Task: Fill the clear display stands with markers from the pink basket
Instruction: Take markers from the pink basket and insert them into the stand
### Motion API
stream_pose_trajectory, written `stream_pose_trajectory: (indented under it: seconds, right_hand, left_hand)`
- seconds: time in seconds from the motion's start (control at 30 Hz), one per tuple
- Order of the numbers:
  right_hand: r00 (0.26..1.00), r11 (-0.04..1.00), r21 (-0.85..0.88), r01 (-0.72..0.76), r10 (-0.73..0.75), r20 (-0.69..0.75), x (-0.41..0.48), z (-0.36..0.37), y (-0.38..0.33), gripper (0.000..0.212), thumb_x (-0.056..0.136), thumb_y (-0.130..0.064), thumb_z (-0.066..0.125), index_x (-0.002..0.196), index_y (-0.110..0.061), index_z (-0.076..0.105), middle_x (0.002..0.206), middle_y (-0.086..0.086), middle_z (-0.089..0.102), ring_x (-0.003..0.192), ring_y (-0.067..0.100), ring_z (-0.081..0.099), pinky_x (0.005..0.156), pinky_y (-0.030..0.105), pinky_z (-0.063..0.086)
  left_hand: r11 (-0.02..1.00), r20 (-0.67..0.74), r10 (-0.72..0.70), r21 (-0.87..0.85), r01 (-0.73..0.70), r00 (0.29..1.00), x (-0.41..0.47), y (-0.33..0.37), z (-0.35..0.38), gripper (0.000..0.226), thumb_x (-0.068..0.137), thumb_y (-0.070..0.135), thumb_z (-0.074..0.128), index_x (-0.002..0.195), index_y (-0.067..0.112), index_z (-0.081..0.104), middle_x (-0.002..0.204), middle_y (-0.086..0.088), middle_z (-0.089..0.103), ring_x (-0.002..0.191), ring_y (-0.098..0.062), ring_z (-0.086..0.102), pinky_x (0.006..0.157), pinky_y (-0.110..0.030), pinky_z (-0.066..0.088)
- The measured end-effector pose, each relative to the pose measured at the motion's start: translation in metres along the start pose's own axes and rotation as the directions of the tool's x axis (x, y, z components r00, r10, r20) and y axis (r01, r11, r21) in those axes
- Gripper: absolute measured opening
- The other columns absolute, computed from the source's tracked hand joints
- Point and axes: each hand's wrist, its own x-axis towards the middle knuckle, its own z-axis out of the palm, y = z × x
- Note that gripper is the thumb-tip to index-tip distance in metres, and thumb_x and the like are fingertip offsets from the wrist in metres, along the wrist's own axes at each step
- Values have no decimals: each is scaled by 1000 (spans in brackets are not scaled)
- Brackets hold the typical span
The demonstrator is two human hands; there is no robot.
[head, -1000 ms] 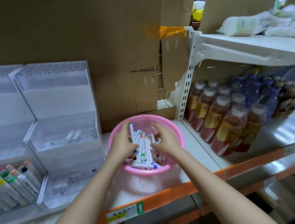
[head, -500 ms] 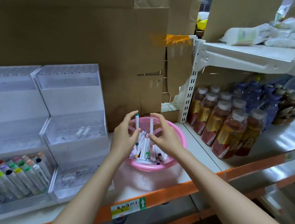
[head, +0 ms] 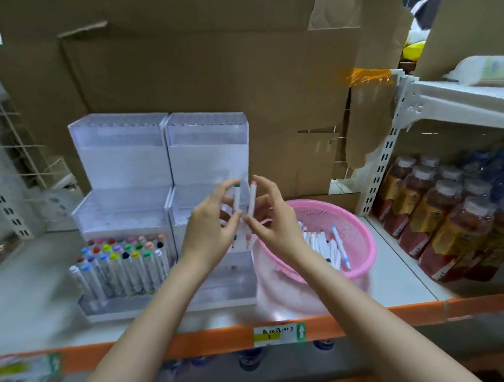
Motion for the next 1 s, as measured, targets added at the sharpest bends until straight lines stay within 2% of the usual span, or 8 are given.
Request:
stream_pose_trajectory:
  seconds: [0.1, 0.17, 0.27, 0.43, 0.57, 0.63, 0.83, 1.0]
  right_hand:
    - [1000, 999, 35, 1, -2, 30, -1, 26, -11, 66, 82, -7, 70, 139, -21, 39, 89, 0, 66, 70, 13, 67, 62, 31, 57]
    - [999, 998, 60, 0, -3, 42, -2, 46, -23, 65, 83, -5, 70, 137, -23, 39, 90, 0, 65, 69, 14, 68, 62, 30, 57]
    - [997, 996, 86, -14, 7, 79, -4, 72, -39, 65, 84, -2, 70, 136, -24, 39, 88, -1, 61, 65, 12, 68, 59, 23, 54]
    - [994, 997, 72, -15, 7, 106, -6, 117, -61, 67, 82, -2, 72, 136, -25, 40, 87, 2, 58, 66, 17, 66, 60, 28, 55]
    - [995, 999, 37, 6, -10, 101, -7, 145, -77, 64, 82, -4, 73, 135, -21, 41, 82, -6, 51, 63, 16, 60, 57, 25, 49]
    - [997, 1000, 27, 15, -17, 76, -9, 159, -81, 62, 82, -3, 72, 134, -20, 42, 79, -7, 50, 63, 16, 60, 56, 21, 47]
    - [999, 1000, -22, -4, 5, 44, -19, 194, -93, 66, 84, -5, 71, 129, -39, 37, 80, -11, 49, 65, 9, 56, 55, 16, 48]
    - [999, 997, -77, 31, -32, -6, -30, 210, -92, 66, 83, -7, 72, 128, -42, 38, 80, -12, 53, 67, 9, 58, 58, 16, 50]
  left_hand:
    - [998, -54, -46, 43, 49, 997, -13, -16, -31, 53, 83, 9, 69, 127, 30, 50, 85, 14, 61, 65, 0, 63, 59, -8, 48]
    - [996, -89, -71, 41, 75, 993, -22, -30, -54, 53, 82, 9, 71, 126, 30, 51, 87, 9, 63, 68, 1, 62, 61, -6, 46]
    - [996, -109, -90, 9, 91, 990, -32, -45, -80, 53, 81, 8, 71, 126, 29, 52, 87, 5, 63, 67, -5, 63, 62, -17, 53]
    - [994, -120, -109, -20, 108, 987, -47, -70, -119, 55, 80, 5, 72, 122, 35, 52, 87, 6, 62, 65, -7, 63, 65, -22, 54]
    - [992, -127, -108, -80, 99, 986, -51, -86, -144, 54, 79, 2, 73, 122, 28, 54, 87, 4, 63, 69, -5, 63, 66, -14, 51]
    - [990, -115, -112, -95, 101, 987, -55, -94, -154, 54, 79, 3, 74, 123, 27, 55, 86, 7, 62, 69, -4, 63, 66, -15, 52]
    - [985, -82, -133, -121, 122, 988, -68, -113, -181, 55, 78, 6, 76, 120, 34, 53, 84, 19, 60, 74, 0, 64, 71, -14, 53]
    - [974, -40, -165, -162, 157, 985, -74, -124, -183, 53, 77, 6, 77, 115, 34, 53, 81, 14, 63, 74, 2, 65, 72, -19, 54]
